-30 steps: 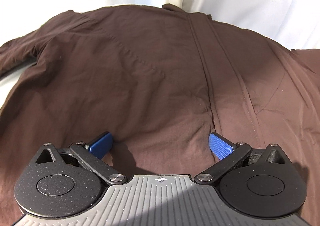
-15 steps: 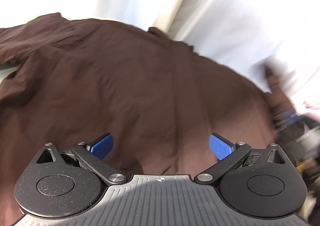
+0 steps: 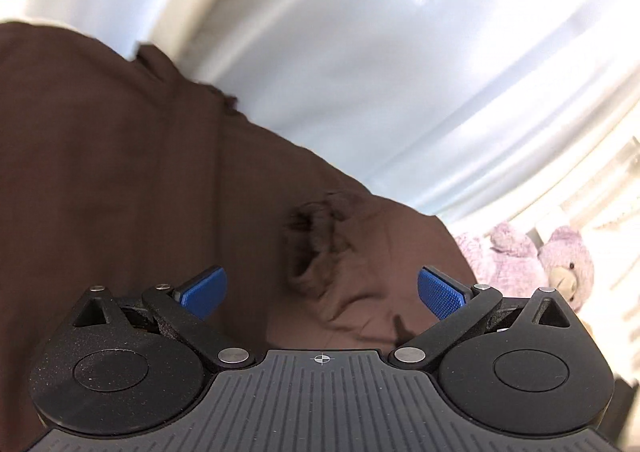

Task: Fold large clothes

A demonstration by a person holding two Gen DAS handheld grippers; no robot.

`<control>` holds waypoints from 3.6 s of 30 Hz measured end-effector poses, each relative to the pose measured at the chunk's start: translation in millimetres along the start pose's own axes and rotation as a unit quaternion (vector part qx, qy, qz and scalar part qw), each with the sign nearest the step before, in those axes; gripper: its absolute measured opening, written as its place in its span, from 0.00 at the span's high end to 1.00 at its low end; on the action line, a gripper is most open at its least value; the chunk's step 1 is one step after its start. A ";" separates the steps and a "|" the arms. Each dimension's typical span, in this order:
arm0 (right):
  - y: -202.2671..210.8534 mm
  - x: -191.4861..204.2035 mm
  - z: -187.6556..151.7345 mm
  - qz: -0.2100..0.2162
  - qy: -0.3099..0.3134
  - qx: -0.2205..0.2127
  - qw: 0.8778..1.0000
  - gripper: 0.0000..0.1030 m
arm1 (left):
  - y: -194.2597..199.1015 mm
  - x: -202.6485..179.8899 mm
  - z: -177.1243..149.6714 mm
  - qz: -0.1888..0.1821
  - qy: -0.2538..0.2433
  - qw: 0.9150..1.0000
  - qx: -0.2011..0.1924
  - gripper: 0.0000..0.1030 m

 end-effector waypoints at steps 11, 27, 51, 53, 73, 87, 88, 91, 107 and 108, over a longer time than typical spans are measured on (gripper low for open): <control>21.6 -91.1 -44.3 0.111 -0.408 0.037 0.906 0.49 | -106.0 12.7 -4.3 -0.034 0.085 0.992 0.087 0.43; 4.7 -78.5 -29.4 0.152 -0.450 0.046 0.879 0.48 | -4.1 10.6 53.5 0.012 -0.041 0.999 -0.034 0.78; -64.4 -7.6 -26.3 -0.035 -0.116 0.116 0.986 0.73 | 8.8 120.6 0.7 0.198 -0.072 0.977 -0.005 0.55; -53.5 4.9 -8.6 -0.011 -0.105 0.085 0.991 0.74 | 14.6 119.3 1.7 0.205 -0.065 0.976 -0.005 0.50; -111.4 99.7 -7.0 0.010 0.004 0.099 0.995 0.74 | 171.1 165.6 -10.1 0.218 0.070 0.968 -0.104 0.19; -142.7 208.9 -13.1 0.059 0.044 0.130 0.989 0.73 | 306.1 292.4 -46.8 0.273 0.252 0.906 -0.200 0.11; -142.6 209.5 -9.7 0.063 0.038 0.130 0.989 0.73 | 316.1 306.0 -49.6 0.273 0.272 0.897 -0.215 0.11; -118.6 206.4 -5.0 0.091 0.003 0.117 0.989 0.71 | 350.2 348.4 -60.9 0.270 0.332 0.865 -0.261 0.12; -46.3 189.0 -18.9 0.126 -0.057 0.113 0.984 0.58 | 398.7 457.1 -76.4 0.281 0.423 0.803 -0.313 0.75; -45.9 189.8 -19.1 0.126 -0.056 0.112 0.984 0.58 | 395.2 456.2 -81.5 0.277 0.425 0.803 -0.312 0.79</control>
Point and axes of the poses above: each gripper's, at about its wrist camera, not at the fingertips, and y roughly against the way its jaws point, x to its left, z to its top, the point moved 8 cm from there along -y, roughly the way its jaws point, and after that the axes turned 11 degrees about -y, right-handed, at the moved point
